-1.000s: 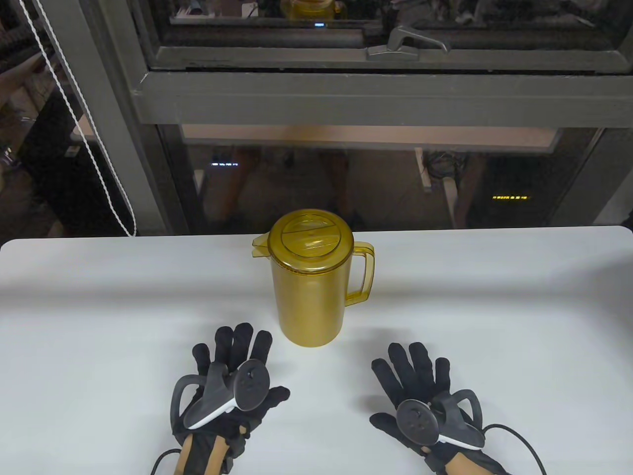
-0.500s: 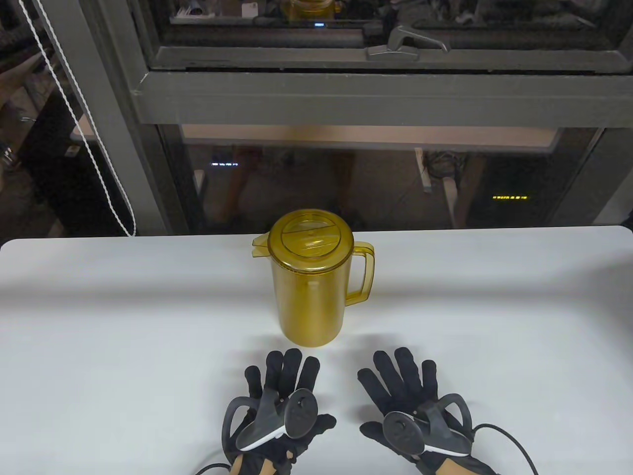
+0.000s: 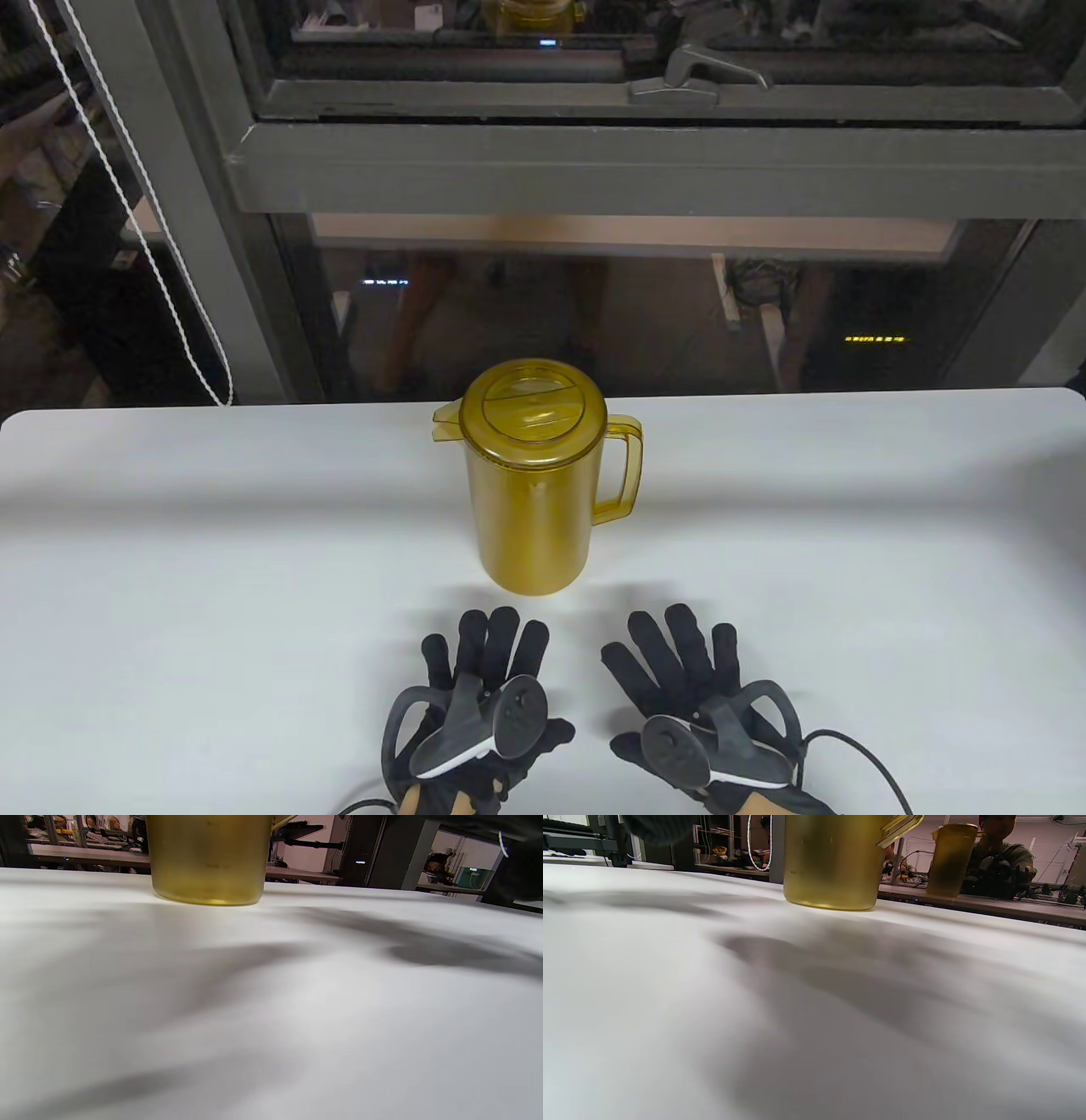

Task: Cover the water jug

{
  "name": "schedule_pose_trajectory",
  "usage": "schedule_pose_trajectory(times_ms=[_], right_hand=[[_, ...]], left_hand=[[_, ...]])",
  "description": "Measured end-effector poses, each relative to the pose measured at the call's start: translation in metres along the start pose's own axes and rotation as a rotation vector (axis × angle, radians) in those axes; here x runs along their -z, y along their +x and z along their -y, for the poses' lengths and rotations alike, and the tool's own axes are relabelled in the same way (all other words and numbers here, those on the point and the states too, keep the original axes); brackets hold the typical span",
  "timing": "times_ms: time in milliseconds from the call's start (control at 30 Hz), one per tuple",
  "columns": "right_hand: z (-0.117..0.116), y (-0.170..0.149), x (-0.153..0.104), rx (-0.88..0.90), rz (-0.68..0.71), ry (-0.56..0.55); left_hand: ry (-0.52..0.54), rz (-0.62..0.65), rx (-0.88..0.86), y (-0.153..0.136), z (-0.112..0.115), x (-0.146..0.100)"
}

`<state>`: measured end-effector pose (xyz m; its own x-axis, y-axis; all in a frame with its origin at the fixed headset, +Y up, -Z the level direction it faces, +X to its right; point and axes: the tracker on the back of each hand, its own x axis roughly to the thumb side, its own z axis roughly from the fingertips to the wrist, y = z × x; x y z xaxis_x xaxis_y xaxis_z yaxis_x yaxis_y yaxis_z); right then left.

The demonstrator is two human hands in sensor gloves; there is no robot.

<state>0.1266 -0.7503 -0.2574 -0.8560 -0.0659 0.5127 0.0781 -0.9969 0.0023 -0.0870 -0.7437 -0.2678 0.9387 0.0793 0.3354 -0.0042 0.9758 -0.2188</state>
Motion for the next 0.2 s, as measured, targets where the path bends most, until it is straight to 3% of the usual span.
schedule_pose_trajectory(times_ms=[200], right_hand=[[-0.0045, -0.0011, 0.0027, -0.002, 0.002, 0.025]], left_hand=[[0.009, -0.011, 0.007, -0.0020, -0.0010, -0.0036]])
